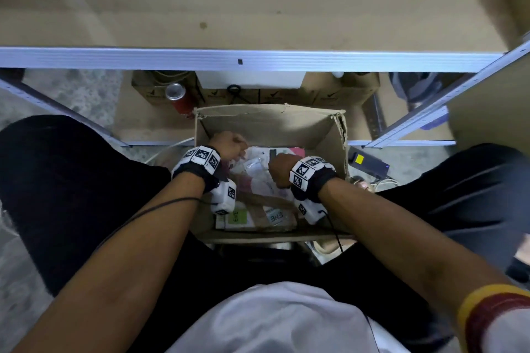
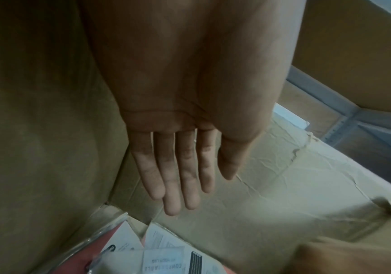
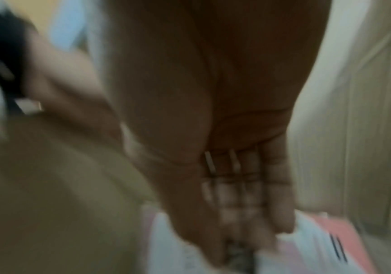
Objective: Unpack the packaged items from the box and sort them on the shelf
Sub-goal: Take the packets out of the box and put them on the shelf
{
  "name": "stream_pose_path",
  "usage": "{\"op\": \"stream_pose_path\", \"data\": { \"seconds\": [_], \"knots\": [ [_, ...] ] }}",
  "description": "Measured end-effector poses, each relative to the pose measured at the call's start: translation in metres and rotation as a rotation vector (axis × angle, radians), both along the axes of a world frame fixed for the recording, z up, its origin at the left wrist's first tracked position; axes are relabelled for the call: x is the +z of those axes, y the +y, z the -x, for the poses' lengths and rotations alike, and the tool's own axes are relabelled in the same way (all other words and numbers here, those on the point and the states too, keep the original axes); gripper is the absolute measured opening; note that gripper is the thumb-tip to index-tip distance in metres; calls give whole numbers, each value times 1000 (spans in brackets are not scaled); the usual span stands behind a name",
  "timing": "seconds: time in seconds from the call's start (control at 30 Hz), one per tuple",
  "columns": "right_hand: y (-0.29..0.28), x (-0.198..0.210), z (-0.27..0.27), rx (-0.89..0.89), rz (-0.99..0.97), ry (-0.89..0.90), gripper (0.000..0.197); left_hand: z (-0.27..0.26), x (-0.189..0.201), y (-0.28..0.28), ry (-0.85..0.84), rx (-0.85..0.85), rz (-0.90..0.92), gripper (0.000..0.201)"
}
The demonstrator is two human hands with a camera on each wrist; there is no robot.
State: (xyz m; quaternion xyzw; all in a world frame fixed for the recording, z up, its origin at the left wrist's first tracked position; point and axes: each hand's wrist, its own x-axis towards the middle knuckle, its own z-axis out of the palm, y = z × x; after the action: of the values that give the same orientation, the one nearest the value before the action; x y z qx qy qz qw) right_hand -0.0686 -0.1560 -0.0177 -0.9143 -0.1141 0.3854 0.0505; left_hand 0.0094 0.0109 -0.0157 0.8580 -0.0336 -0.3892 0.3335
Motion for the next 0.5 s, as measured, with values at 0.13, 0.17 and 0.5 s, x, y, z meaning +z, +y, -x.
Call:
{"op": "stream_pose_path", "data": {
  "seconds": [0.13,0.17,0.5],
  "knots": [
    [-24,21,4,-163,33,-73,36,-10,4,1,-15,19,-24,24],
    [-28,27,4,-192,40,-75,32,-9,3,1,-45,23,-52,24],
    [-54,88,10,-280,19,-275,14,24,-24,-22,-103,-323,-332,29]
  ]
}}
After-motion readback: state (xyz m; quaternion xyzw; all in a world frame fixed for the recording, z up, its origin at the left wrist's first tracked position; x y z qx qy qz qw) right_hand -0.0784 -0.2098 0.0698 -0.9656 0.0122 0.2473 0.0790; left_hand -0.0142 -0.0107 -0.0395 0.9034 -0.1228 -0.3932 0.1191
